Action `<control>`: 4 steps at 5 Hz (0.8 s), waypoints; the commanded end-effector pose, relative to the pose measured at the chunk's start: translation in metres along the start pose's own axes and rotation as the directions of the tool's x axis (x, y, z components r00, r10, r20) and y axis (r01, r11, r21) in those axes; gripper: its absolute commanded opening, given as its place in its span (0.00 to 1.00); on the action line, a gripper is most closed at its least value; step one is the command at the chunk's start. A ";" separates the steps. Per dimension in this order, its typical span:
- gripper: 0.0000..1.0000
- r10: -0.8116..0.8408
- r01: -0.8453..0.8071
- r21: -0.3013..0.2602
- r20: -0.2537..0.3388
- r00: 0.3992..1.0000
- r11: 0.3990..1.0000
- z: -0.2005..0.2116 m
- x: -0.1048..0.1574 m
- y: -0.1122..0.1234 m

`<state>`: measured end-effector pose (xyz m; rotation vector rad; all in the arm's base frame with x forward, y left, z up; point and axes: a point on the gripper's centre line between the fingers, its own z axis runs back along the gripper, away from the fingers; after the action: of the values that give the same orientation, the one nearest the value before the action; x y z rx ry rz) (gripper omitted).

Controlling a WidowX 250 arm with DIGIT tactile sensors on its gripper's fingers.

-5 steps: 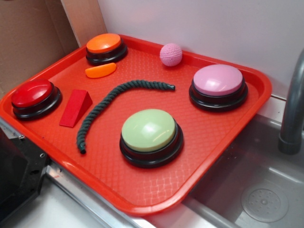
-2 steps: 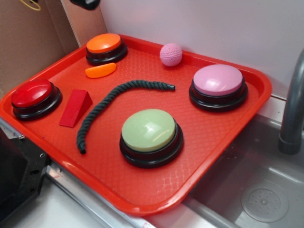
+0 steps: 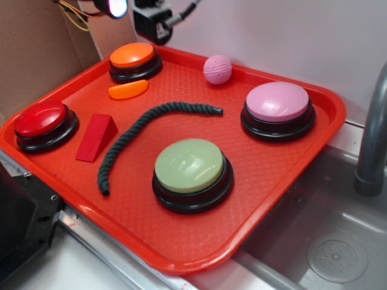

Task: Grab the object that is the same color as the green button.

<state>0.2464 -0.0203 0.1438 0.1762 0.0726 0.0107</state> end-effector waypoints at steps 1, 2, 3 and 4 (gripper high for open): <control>1.00 0.024 -0.023 0.129 -0.006 1.000 0.991 -0.037 0.017 0.016; 1.00 0.020 -0.016 0.124 -0.030 0.999 0.992 -0.056 0.018 0.019; 1.00 0.013 -0.005 0.133 -0.060 0.998 0.991 -0.072 0.019 0.024; 1.00 0.005 0.005 0.114 -0.088 0.996 0.993 -0.090 0.023 0.027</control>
<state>0.2608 0.0181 0.0522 0.2876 0.1884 0.0159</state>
